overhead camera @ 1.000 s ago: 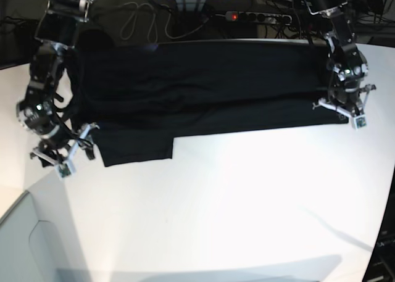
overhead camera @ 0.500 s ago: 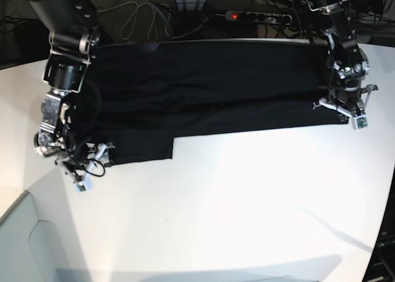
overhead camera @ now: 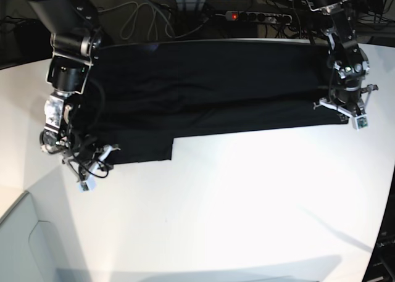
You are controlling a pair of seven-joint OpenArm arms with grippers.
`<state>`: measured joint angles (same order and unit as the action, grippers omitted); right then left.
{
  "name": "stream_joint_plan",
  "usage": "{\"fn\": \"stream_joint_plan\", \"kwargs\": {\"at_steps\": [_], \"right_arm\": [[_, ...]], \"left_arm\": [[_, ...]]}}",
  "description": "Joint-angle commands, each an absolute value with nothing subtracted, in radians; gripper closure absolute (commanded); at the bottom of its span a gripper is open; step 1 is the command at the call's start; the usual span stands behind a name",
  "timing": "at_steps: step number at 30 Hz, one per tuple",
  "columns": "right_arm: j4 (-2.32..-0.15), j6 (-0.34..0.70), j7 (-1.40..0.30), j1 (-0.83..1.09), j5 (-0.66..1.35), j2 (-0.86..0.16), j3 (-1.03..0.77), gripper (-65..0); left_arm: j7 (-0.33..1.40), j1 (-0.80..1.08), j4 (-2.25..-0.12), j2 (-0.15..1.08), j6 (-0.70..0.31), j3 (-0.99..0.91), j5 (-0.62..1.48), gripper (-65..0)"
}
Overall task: Fold the T-shirt properly
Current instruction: 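Lift the strip ends with both grippers and pull them toward the arm bases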
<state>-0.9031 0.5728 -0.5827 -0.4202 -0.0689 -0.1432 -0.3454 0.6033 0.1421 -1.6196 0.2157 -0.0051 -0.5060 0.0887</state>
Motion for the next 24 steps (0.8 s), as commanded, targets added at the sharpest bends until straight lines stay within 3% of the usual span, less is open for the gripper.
{"fn": "stream_joint_plan", "kwargs": {"at_steps": [1, 2, 5, 15, 24], "right_arm": [[-0.915, 0.582, -0.591, -0.438, -0.073, -0.151, -0.344, -0.2], [-0.920, 0.582, -0.591, -0.438, -0.073, -0.153, -0.344, -2.3], [-1.010, 0.582, -0.593, -0.403, -0.071, -0.154, -0.351, -0.1], [-1.620, 0.582, -0.671, -0.189, -0.067, -0.148, -0.354, -0.2], [-2.040, 0.584, -0.680, 0.076, -0.067, -0.119, -0.355, -0.2]], "left_arm": [[0.582, 0.130, -1.639, 0.229, -0.002, -0.510, 0.087, 0.0], [0.582, 0.130, -1.639, 0.229, -0.002, -0.510, 0.087, 0.0], [0.582, 0.128, -1.639, 0.229, -0.002, -0.510, 0.087, 0.0], [0.582, 0.130, -1.641, 0.229, -0.002, -0.512, 0.087, 0.0], [0.582, 0.168, -1.750, 0.229, -0.002, -0.512, 0.087, 0.0]]}}
